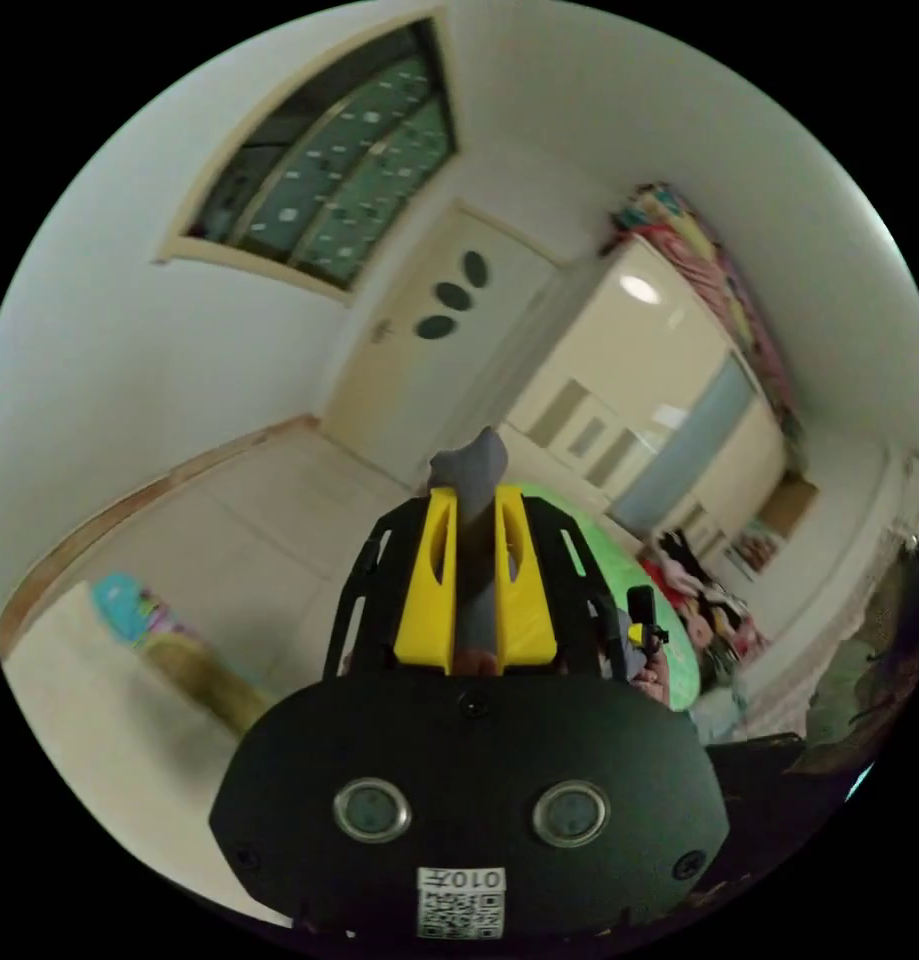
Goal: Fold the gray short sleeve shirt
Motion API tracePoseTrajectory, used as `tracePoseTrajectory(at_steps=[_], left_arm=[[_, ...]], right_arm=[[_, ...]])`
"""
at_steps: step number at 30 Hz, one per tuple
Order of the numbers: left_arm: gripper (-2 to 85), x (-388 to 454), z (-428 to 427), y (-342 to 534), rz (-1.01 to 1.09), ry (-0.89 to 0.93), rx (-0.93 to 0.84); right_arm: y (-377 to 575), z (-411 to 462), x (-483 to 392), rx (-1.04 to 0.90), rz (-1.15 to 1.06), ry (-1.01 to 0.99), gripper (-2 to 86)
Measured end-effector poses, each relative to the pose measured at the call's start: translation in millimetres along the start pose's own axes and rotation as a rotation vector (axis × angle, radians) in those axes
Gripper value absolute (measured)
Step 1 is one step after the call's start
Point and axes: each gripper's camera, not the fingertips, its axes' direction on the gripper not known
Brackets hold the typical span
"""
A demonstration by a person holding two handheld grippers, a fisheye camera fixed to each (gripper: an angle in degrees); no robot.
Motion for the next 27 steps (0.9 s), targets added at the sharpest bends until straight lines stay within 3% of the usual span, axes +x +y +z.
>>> tracePoseTrajectory(at_steps=[4,8,10,14,16,20,24,27], left_arm=[[8.0,106,137,-49,0.194,0.353,-0.081],[6.7,209,297,-58,0.325,0.693,-0.151],[5.8,240,397,-43,0.261,0.710,-0.307],[3.0,268,606,35,0.055,0.492,-0.771],[1.1,273,647,56,0.046,0.475,-0.811],[0.1,280,699,69,0.019,0.578,-0.830],[-0.1,269,715,64,-0.010,0.567,-0.819],[-0.2,235,721,65,-0.212,0.672,-0.813]], right_arm=[[63,-124,-117,0.257,-0.100,0.275,4.9],[137,-202,-168,0.503,-0.069,0.470,5.7],[189,-249,-156,0.666,0.134,0.570,7.6],[273,-300,-120,0.845,0.471,0.635,11.9],[322,-315,-127,0.996,0.449,0.564,11.7],[356,-329,-146,1.095,0.406,0.549,10.3],[335,-335,-155,1.029,0.402,0.564,10.2],[300,-334,-158,0.931,0.405,0.634,10.4]])
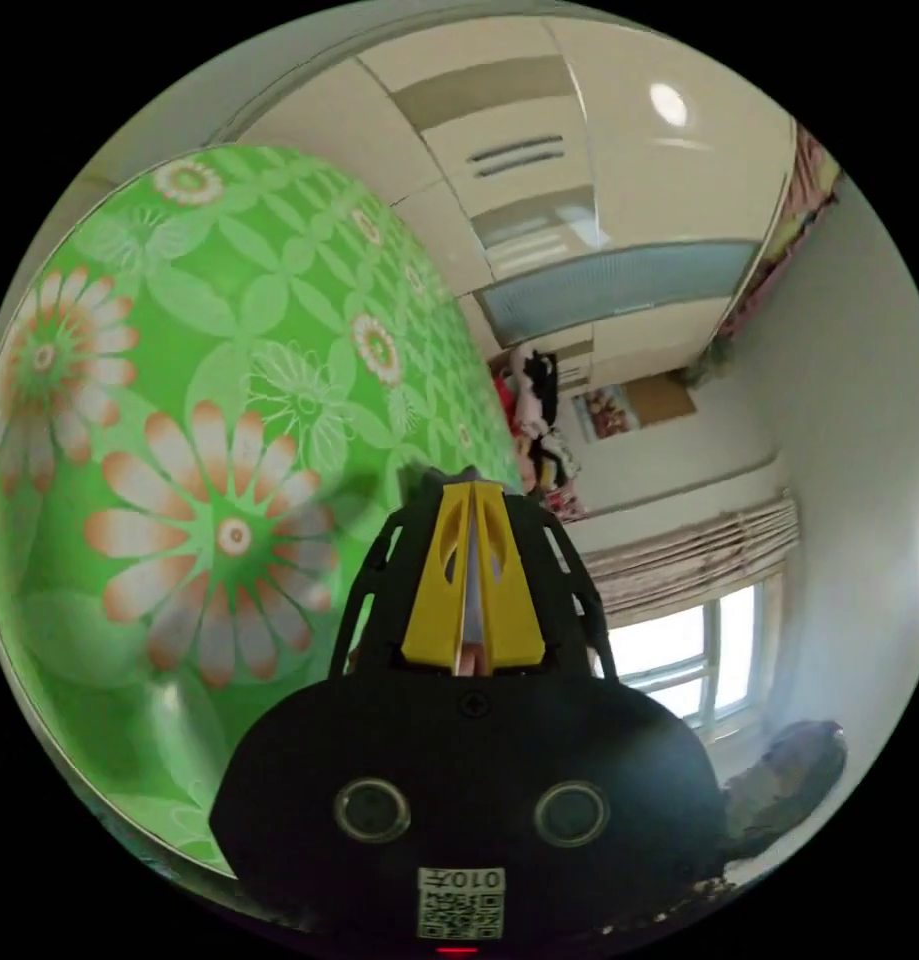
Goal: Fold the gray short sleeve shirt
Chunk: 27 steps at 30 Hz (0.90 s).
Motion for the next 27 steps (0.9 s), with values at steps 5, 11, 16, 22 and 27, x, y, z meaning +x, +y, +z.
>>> tracePoseTrajectory(at_steps=[5,11,16,22,27], left_arm=[[-0.2,41,-14,32,0.227,-0.034,-0.013],[-0.1,108,48,88,0.482,-0.020,-0.231],[-0.1,134,86,144,0.591,0.012,-0.343],[-0.1,136,102,168,0.556,0.046,-0.343],[-0.2,148,134,181,0.566,-0.066,-0.356]], right_arm=[[-1,24,-31,-0.016,-0.057,0.182,10.9],[50,-11,-41,0.201,0.040,0.343,11.7],[69,-8,-53,0.219,0.073,0.482,12.3],[61,15,-61,0.178,0.044,0.519,11.5],[52,23,-60,0.112,0.033,0.542,10.6]])
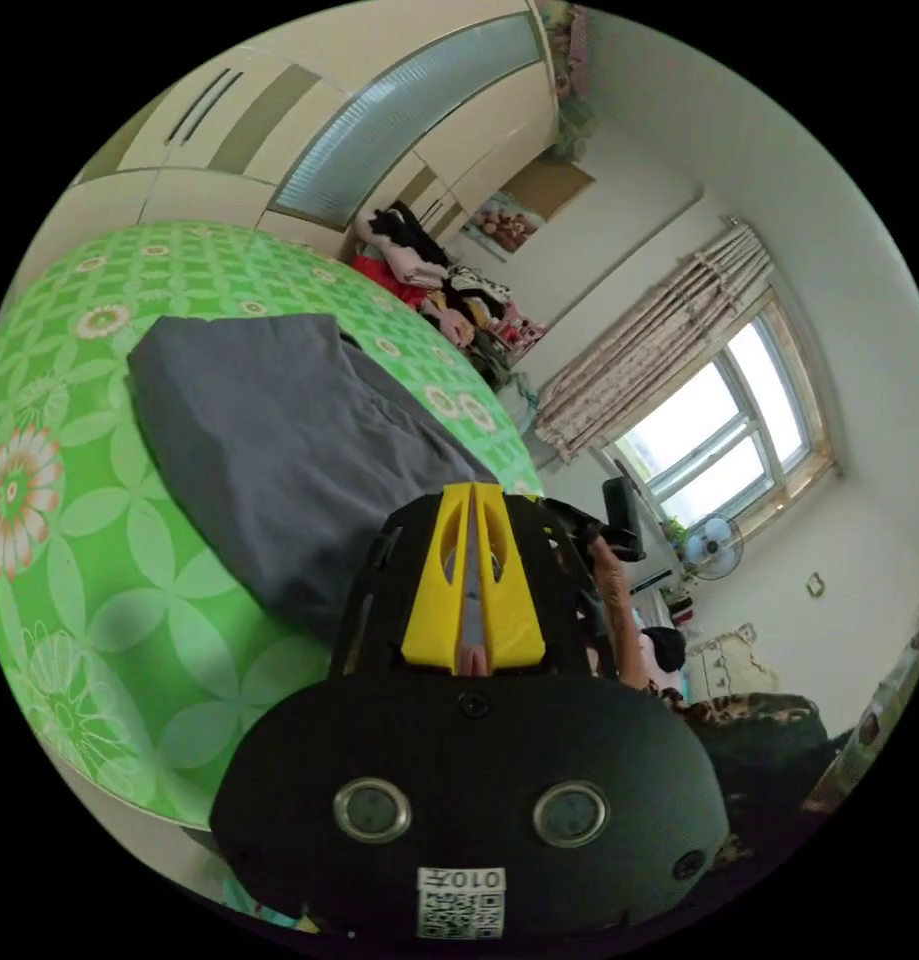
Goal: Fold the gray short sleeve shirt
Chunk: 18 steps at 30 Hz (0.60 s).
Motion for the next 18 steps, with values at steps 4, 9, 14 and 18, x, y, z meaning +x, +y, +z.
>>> tracePoseTrajectory(at_steps=[4,9,14,18], left_arm=[[-0.2,23,39,0,0.026,0.026,-0.084],[-0.3,36,76,0,0.003,-0.110,-0.166],[-0.3,15,85,-1,-0.095,0.000,-0.183],[-0.3,1,82,3,-0.148,0.044,-0.164]], right_arm=[[5,2,1,-0.004,-0.027,0.001,5.9],[13,-16,-2,0.090,-0.071,-0.101,4.4],[1,-18,-18,0.079,-0.118,-0.251,4.5],[-2,-10,-30,0.078,-0.063,-0.015,7.5]])
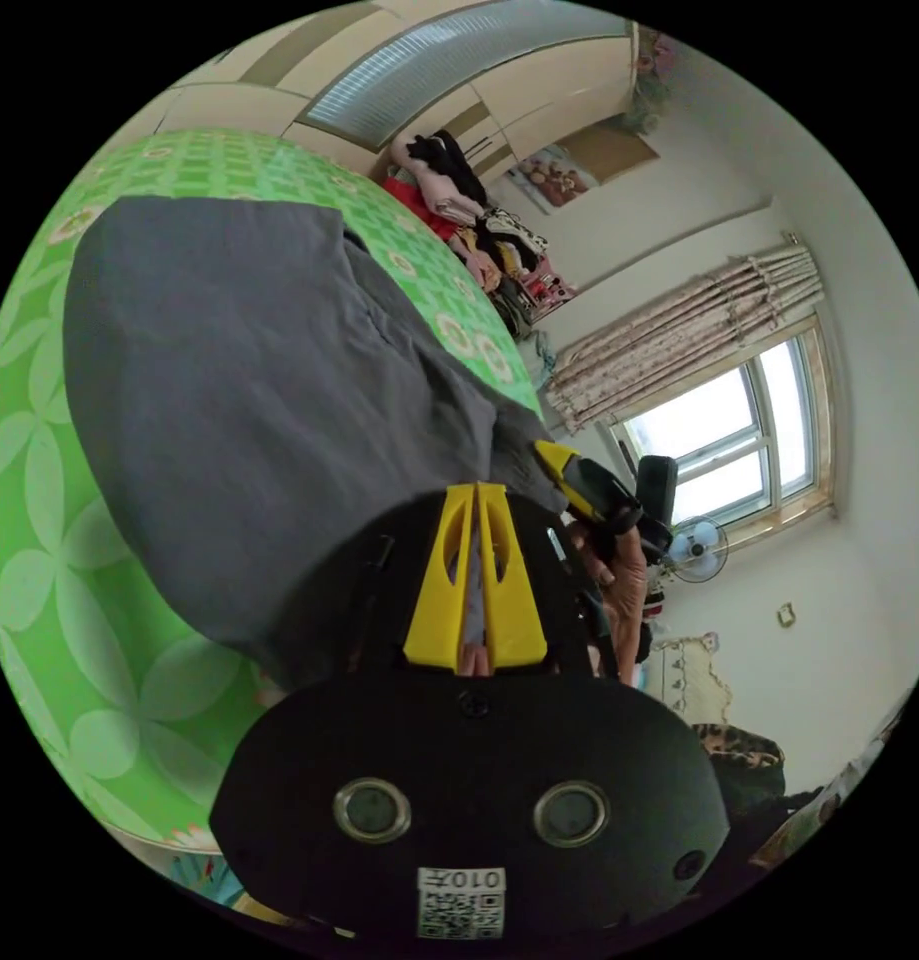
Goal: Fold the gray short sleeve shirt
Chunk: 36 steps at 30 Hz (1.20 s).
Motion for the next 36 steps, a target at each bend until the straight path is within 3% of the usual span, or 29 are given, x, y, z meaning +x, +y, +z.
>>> tracePoseTrajectory(at_steps=[2,5,11,14,18,23,31,36], left_arm=[[-0.3,-6,1,4,-0.006,0.044,-0.005],[-0.3,-12,3,8,-0.008,0.069,-0.012],[-0.3,-23,1,18,-0.029,0.117,-0.009],[-0.3,-31,0,23,-0.050,0.149,-0.012],[-0.3,-41,-4,32,-0.067,0.187,0.001],[-0.3,-50,-6,43,-0.089,0.221,0.008],[-0.2,-52,-12,60,-0.080,0.229,0.021],[-0.2,-56,-16,71,-0.085,0.258,0.033]], right_arm=[[-3,7,4,-0.027,0.045,0.031,10.1],[-10,27,7,-0.108,0.034,-0.108,11.7],[-20,63,-8,-0.217,-0.008,-0.038,7.5],[-17,58,-9,-0.172,0.003,0.036,4.5],[-8,23,-5,0.029,0.052,0.026,7.7],[-15,53,-6,-0.114,0.058,0.072,14.0],[-9,66,-35,-0.025,-0.033,0.233,7.6],[-15,81,-55,-0.071,-0.095,0.147,8.6]])
